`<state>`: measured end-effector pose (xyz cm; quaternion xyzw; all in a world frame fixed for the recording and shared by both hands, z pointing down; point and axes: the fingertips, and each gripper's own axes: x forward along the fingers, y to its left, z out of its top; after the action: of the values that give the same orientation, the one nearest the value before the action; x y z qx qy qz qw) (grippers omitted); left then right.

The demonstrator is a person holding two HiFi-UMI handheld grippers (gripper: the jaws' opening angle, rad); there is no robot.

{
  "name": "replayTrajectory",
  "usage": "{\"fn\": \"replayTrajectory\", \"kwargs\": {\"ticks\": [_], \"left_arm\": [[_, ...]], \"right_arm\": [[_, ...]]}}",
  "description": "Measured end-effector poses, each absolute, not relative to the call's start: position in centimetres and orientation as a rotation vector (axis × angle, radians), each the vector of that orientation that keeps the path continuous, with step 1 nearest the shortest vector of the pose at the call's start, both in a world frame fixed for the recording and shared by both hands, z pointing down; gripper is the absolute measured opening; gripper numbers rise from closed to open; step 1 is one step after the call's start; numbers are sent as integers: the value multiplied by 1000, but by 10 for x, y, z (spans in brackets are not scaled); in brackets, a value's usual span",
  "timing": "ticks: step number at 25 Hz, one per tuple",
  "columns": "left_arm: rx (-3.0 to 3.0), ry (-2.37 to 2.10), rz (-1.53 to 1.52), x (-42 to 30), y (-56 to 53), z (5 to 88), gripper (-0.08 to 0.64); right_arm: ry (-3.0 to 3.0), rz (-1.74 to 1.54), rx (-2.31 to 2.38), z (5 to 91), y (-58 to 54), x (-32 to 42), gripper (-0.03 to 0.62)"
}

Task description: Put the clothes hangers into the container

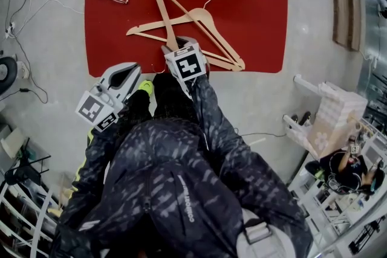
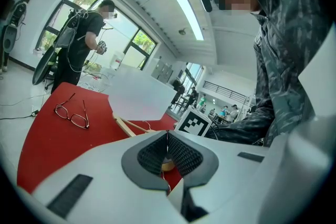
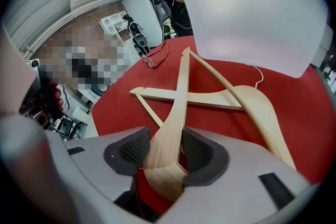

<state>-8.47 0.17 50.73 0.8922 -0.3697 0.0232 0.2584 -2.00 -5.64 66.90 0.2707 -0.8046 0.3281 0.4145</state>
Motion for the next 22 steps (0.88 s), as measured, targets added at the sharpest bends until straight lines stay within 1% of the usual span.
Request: {"fn": "replayTrajectory", "kwargs": {"ticks": [5, 22], "left_arm": [[2428, -999, 62, -81, 16, 501, 12], [2546, -882, 38, -68, 28, 480, 11]], "right_arm": [[-2034, 771, 735, 656, -46, -8, 189], [-2050, 560, 966, 610, -34, 17, 175]]}}
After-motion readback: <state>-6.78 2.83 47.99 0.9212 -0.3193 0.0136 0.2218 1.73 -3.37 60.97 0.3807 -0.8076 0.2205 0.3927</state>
